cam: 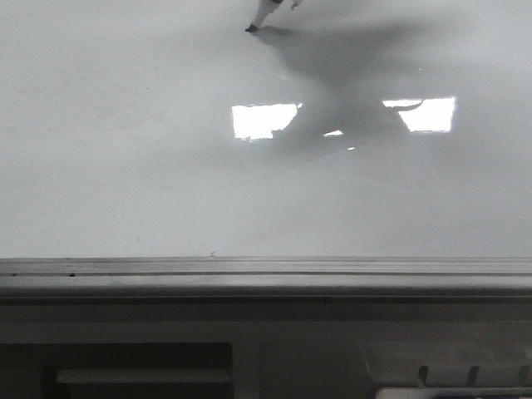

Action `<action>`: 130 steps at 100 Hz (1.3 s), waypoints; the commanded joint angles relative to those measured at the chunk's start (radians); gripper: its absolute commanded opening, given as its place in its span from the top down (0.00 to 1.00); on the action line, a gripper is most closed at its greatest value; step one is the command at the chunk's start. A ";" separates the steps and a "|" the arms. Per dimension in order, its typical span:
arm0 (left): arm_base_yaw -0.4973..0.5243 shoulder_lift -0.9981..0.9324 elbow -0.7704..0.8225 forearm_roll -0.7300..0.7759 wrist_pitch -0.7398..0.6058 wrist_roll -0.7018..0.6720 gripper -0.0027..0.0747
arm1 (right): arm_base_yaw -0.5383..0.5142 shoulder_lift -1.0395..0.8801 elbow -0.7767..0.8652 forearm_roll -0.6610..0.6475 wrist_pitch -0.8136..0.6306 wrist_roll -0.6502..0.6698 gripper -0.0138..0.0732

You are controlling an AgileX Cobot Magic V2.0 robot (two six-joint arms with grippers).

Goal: Write number 3 on whiteboard

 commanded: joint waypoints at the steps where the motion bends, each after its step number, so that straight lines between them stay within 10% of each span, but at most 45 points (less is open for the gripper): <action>1: -0.005 0.014 -0.023 -0.004 -0.095 -0.013 0.99 | -0.008 -0.010 -0.033 -0.017 -0.045 0.004 0.90; 61: -0.005 0.014 -0.023 -0.063 -0.104 -0.011 0.99 | -0.026 -0.032 -0.033 -0.286 0.120 0.210 0.90; 130: -0.005 0.014 -0.023 -0.066 -0.108 -0.011 0.99 | 0.029 -0.044 0.027 -0.159 0.041 0.212 0.90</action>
